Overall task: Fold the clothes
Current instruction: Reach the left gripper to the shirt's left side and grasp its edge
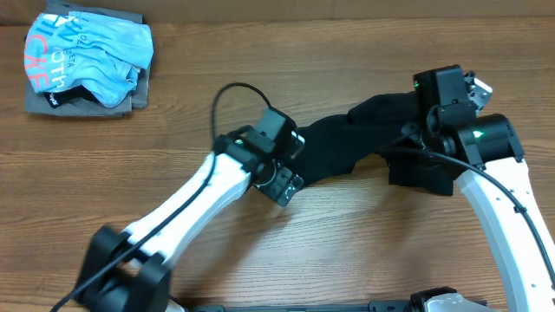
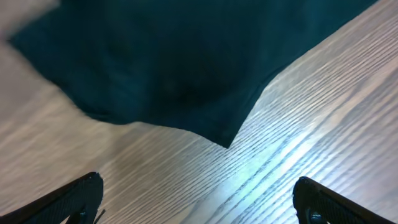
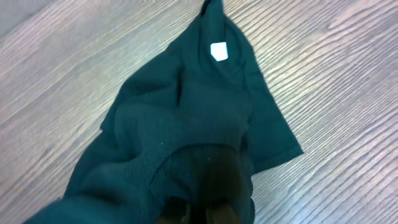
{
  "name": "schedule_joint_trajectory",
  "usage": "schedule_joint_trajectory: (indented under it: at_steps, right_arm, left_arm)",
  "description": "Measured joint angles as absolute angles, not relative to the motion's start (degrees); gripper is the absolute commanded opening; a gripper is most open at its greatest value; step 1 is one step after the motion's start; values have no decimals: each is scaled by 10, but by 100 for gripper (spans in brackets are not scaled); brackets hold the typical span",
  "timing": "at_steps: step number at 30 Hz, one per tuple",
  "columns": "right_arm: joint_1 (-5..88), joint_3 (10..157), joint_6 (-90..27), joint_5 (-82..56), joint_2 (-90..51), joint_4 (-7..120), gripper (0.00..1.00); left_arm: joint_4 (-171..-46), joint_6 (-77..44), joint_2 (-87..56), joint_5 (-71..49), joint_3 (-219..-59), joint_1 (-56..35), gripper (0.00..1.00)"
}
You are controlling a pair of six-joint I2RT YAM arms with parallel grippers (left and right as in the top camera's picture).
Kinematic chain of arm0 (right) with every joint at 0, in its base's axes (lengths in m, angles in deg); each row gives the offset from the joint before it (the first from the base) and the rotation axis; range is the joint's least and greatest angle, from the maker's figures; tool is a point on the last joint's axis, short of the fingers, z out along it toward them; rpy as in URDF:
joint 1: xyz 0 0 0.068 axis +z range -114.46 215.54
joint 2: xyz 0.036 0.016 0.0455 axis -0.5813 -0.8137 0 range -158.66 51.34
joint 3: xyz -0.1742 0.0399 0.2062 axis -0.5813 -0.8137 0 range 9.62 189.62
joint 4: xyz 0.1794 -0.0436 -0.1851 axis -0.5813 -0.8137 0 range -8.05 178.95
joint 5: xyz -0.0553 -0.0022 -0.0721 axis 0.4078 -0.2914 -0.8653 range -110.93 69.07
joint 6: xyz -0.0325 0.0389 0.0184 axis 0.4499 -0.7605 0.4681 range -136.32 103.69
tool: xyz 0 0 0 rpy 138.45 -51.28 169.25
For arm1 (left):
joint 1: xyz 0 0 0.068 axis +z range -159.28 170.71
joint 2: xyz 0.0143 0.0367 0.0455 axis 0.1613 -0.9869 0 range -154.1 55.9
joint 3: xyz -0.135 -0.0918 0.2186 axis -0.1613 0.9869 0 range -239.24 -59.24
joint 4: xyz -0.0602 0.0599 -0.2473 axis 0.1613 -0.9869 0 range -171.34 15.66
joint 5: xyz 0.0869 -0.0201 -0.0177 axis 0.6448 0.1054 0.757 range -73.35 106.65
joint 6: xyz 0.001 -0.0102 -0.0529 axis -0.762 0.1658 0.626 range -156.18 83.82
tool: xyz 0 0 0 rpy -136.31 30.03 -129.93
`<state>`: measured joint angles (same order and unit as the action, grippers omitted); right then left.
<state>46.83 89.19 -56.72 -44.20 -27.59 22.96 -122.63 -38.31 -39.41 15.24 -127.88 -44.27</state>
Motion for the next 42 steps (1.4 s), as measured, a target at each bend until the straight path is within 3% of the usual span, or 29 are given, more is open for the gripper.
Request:
schedule_joint_trajectory:
  at_steps: [8,42]
  right_arm:
    - [457,892,-559,-435,-276,235,4]
    - [415,892,-493,-357,-276,254,4]
  left_arm:
    - [-1201,-383,-490,197,-1279,-495,100]
    - [-1149,-445,-543,204,-1281,-534,98]
